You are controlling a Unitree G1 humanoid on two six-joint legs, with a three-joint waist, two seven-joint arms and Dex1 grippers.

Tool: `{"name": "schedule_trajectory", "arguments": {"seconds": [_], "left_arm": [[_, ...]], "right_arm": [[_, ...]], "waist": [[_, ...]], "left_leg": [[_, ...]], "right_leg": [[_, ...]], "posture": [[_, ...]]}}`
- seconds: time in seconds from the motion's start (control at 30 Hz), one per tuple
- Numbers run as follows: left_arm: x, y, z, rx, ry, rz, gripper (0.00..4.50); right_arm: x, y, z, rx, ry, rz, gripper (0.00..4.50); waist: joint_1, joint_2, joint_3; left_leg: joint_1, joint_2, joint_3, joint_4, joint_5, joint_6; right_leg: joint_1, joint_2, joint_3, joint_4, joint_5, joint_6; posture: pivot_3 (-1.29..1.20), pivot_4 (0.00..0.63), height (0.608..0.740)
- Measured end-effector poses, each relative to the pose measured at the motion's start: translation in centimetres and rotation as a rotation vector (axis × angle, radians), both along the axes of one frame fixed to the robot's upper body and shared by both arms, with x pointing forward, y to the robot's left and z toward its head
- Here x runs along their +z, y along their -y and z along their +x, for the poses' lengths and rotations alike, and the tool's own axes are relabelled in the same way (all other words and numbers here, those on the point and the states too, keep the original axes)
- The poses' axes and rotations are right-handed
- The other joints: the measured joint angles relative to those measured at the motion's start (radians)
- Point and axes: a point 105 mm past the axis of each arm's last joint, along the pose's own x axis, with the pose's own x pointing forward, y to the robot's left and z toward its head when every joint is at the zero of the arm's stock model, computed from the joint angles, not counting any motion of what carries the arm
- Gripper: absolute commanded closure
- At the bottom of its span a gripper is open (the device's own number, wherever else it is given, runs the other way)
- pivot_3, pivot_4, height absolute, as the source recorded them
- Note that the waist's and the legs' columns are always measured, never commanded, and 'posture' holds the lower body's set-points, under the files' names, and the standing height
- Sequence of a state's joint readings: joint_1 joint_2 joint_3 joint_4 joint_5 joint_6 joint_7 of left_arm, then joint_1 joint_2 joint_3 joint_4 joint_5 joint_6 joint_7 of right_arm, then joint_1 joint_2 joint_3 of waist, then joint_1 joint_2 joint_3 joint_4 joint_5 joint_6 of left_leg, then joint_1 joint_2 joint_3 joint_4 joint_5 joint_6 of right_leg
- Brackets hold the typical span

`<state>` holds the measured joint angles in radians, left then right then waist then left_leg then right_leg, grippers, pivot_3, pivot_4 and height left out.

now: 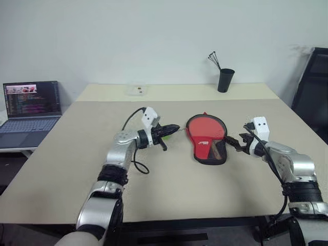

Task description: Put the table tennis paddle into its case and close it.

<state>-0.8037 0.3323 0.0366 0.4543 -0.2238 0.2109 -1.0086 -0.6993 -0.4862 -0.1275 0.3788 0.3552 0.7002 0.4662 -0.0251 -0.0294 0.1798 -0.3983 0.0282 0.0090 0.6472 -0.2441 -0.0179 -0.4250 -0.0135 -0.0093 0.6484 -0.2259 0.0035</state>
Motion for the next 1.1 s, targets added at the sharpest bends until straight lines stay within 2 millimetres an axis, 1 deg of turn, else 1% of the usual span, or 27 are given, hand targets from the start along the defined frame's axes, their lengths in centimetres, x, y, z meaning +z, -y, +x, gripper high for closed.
{"name": "schedule_trajectory", "arguments": {"seconds": [0.1,0.27,0.47,0.67,0.7,0.73,0.93,1.0,1.1], "left_arm": [[0.5,-0.6,-0.8,0.024,0.008,0.007,4.47],[1.1,-1.5,-1.0,0.061,0.011,0.017,4.47],[1.2,-1.9,-0.8,0.085,0.007,0.014,4.47],[1.1,-1.7,-0.8,0.083,0.007,0.017,4.47],[1.1,-1.7,-0.8,0.082,0.008,0.017,4.5],[1.1,-1.7,-0.8,0.082,0.01,0.018,4.5],[1.2,-1.7,-0.8,0.081,0.021,0.019,4.5],[1.2,-1.7,-0.8,0.081,0.023,0.02,4.5],[0.8,-2.2,-0.9,0.088,0.013,0.029,4.5]], "right_arm": [[-1.4,0.0,0.9,-0.007,-0.036,0.0,0.0],[-2.9,0.2,1.4,0.012,-0.076,-0.035,0.0],[-3.3,-0.8,1.4,0.099,-0.089,-0.071,0.0],[-3.5,-2.2,1.6,0.154,-0.098,-0.101,0.0],[-3.6,-2.6,1.7,0.16,-0.103,-0.098,0.39],[-3.7,-2.9,1.7,0.166,-0.106,-0.094,0.6],[-3.9,-4.9,2.0,0.219,-0.113,-0.088,2.62],[-3.9,-5.4,2.1,0.226,-0.119,-0.085,3.2],[-4.1,-6.0,2.2,0.231,-0.13,-0.071,4.08]], "waist": [[0.004,0.0,0.0],[0.003,0.0,0.0],[-0.002,0.0,0.0],[-0.011,0.0,0.0],[-0.013,0.0,-0.001],[-0.014,0.0,-0.001],[-0.026,-0.001,-0.001],[-0.029,-0.001,-0.001],[-0.034,-0.001,-0.001]], "left_leg": [[0.0,0.0,0.0,0.001,0.0,0.0],[0.001,-0.001,0.001,0.001,0.0,0.0],[0.002,-0.001,0.001,0.001,0.0,0.0],[0.007,-0.001,0.002,0.0,0.0,0.0],[0.007,-0.001,0.002,0.0,0.0,0.0],[0.008,0.0,0.002,0.0,0.0,0.0],[0.015,0.001,0.004,0.0,0.0,0.0],[0.017,0.001,0.005,0.0,0.0,0.0],[0.02,0.001,0.007,0.0,0.0,0.0]], "right_leg": [[0.001,-0.003,0.0,0.0,0.0,0.0],[0.001,-0.005,0.0,0.0,0.001,0.001],[0.002,-0.004,0.0,0.001,0.001,0.001],[0.003,-0.001,0.001,0.002,0.001,0.001],[0.003,0.0,0.001,0.002,0.001,0.001],[0.004,0.001,0.001,0.002,0.001,0.0],[0.005,0.003,0.005,0.009,0.001,0.0],[0.005,0.003,0.007,0.011,-0.001,0.004],[0.005,0.004,0.015,0.013,-0.001,0.004]], "posture": [[0.0,0.15,0.74],[0.0,0.15,0.74],[0.0,0.15,0.74],[0.0,0.15,0.74],[0.0,0.15,0.74],[0.0,0.15,0.74],[0.0,0.15,0.74],[0.0,0.15,0.74],[0.0,0.15,0.74]]}}
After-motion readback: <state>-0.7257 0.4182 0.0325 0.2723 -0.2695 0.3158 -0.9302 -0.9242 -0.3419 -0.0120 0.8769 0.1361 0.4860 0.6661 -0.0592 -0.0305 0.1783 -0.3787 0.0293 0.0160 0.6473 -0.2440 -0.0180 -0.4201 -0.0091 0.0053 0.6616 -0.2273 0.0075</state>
